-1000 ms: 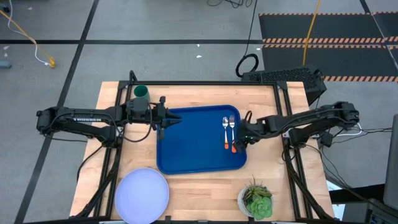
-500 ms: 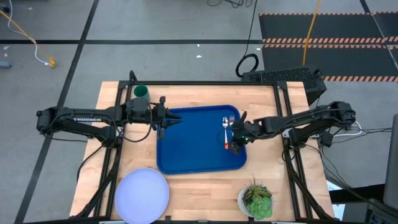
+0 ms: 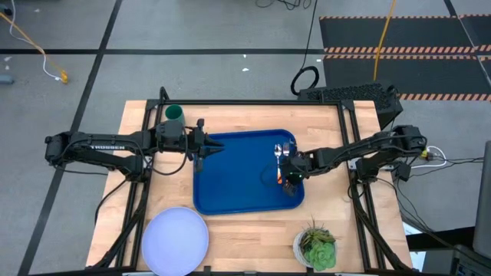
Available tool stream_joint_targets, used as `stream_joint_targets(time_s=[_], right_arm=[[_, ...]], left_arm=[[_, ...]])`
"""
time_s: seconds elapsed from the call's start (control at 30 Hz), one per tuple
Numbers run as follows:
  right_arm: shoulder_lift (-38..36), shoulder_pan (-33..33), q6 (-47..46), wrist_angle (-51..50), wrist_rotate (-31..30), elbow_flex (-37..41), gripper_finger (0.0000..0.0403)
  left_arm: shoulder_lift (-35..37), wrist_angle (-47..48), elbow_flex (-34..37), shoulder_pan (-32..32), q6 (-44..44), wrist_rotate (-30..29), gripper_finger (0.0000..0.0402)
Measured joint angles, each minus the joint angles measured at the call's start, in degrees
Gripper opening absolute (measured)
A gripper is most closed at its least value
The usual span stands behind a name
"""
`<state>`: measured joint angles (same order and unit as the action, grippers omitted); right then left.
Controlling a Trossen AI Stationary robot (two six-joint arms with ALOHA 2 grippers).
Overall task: Pick and place plate/cup/fork/spoon on tray
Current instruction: Adjust the blue serving tray
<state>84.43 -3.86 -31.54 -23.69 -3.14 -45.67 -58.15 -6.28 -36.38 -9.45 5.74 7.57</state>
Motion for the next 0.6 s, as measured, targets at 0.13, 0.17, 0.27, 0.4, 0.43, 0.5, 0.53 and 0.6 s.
stream_joint_targets(time_s=[0.13, 0.17, 0.27, 0.4, 0.43, 0.5, 0.53, 0.6], right_arm=[[2.24, 0.0, 1.2, 1.1, -0.06, 0.0, 0.0], [2.54, 0.0, 1.21, 1.66, -0.04, 0.0, 0.0], [2.62, 0.0, 1.41, 2.34, 0.03, 0.0, 0.0], [2.62, -0.32, 1.37, 1.77, 1.93, 0.0, 0.0], [2.62, -0.55, 1.33, 1.54, 2.24, 0.0, 0.0], [2.62, -1.02, 1.29, 1.11, 3.27, 0.0, 0.0], [2.62, -1.32, 1.27, 0.86, 3.26, 0.0, 0.0], [2.62, -1.83, 1.24, 1.03, 3.26, 0.0, 0.0]], left_arm=[[0.0, -0.07, 0.0, 0.02, 0.0, 0.0, 0.0067], [0.0, -0.05, 0.0, 0.02, 0.0, 0.0, 0.0067], [0.0, -0.12, 0.0, 0.02, 0.0, 0.0, 0.0067], [0.0, -0.24, 0.0, 0.02, 0.0, 0.0, 0.0067], [0.0, -0.23, 0.0, 0.02, 0.0, -0.02, 0.0067], [0.0, -0.22, 0.0, 0.0, 0.0, 0.0, 0.0067], [-0.02, -0.24, 0.0, 0.02, 0.0, -0.02, 0.0067], [0.0, -0.22, 0.0, 0.01, -0.02, 0.0, 0.0067]])
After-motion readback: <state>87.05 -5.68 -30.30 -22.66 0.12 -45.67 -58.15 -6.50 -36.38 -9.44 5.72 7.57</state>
